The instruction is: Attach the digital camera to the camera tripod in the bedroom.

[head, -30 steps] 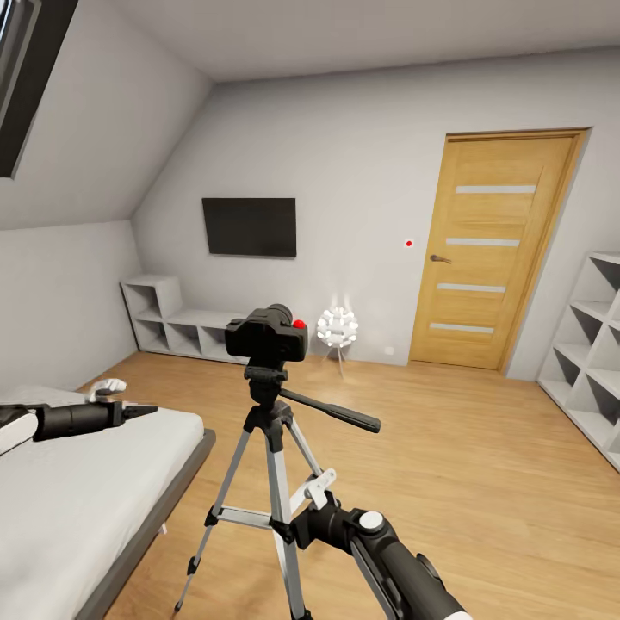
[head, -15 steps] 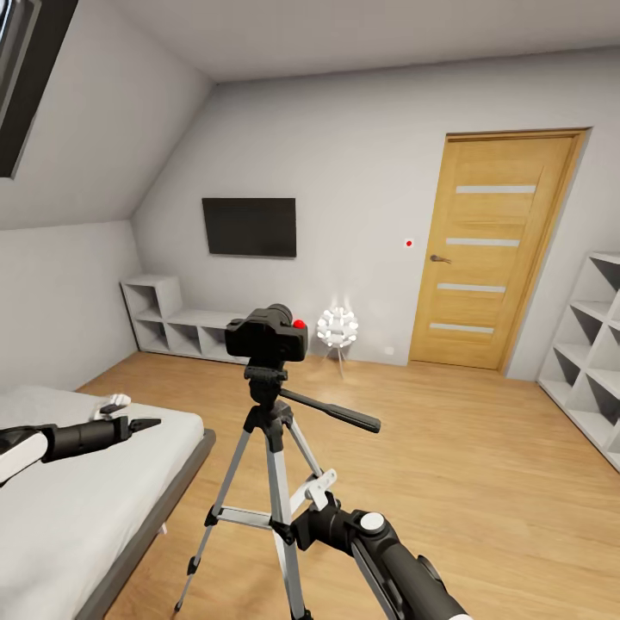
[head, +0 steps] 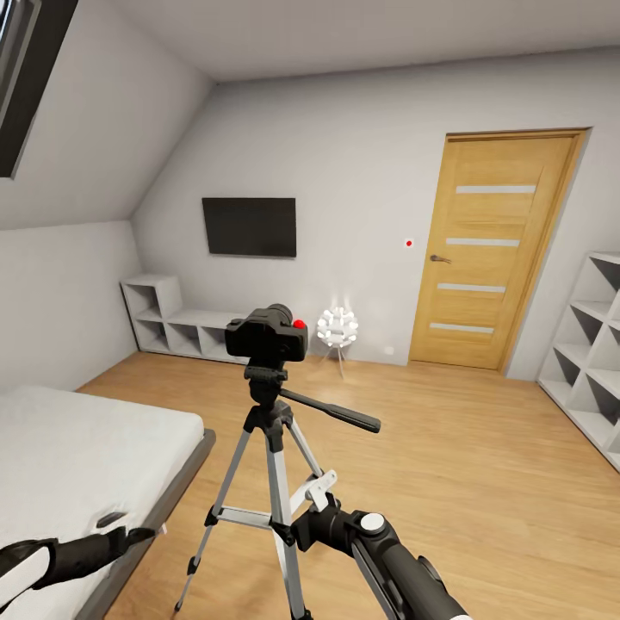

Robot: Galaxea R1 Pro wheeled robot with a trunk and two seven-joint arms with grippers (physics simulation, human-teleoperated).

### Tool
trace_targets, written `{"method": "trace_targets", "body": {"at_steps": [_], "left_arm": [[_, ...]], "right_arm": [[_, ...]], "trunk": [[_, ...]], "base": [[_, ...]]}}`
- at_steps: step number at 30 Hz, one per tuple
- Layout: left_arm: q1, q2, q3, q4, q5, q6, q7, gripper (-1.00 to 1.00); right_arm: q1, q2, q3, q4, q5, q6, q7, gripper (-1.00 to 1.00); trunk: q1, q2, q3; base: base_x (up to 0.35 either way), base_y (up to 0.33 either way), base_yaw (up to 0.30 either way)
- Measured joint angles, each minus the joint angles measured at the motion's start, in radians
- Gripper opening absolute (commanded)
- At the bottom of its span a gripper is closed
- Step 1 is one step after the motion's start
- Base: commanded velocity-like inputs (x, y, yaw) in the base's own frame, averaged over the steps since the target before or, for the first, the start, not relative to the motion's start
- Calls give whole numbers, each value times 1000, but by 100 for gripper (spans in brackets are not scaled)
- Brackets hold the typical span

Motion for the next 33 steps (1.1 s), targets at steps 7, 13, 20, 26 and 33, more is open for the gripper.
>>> {"method": "trace_targets", "body": {"at_steps": [7, 13, 20, 26, 33], "left_arm": [[88, -84, 3, 173, 5, -36, 0, 100], [162, -167, 5, 294, 2, -51, 5, 100], [256, -218, 3, 357, 0, -56, 43, 100], [319, -255, 5, 369, -2, -55, 95, 100], [391, -357, 3, 375, -10, -54, 170, 100]], "right_arm": [[0, 0, 0, 0, 0, -1, 0, 100], [1, 0, -1, 0, 1, -4, 0, 100], [1, 0, -2, 0, 1, -3, -1, 100], [2, 0, -2, 0, 1, -1, -2, 100], [2, 0, -3, 0, 1, -1, -3, 100]], "trunk": [[0, 0, 0], [0, 0, 0], [0, 0, 0], [0, 0, 0], [0, 0, 0]], "base": [[0, 0, 0], [0, 0, 0], [0, 0, 0], [0, 0, 0], [0, 0, 0]]}}
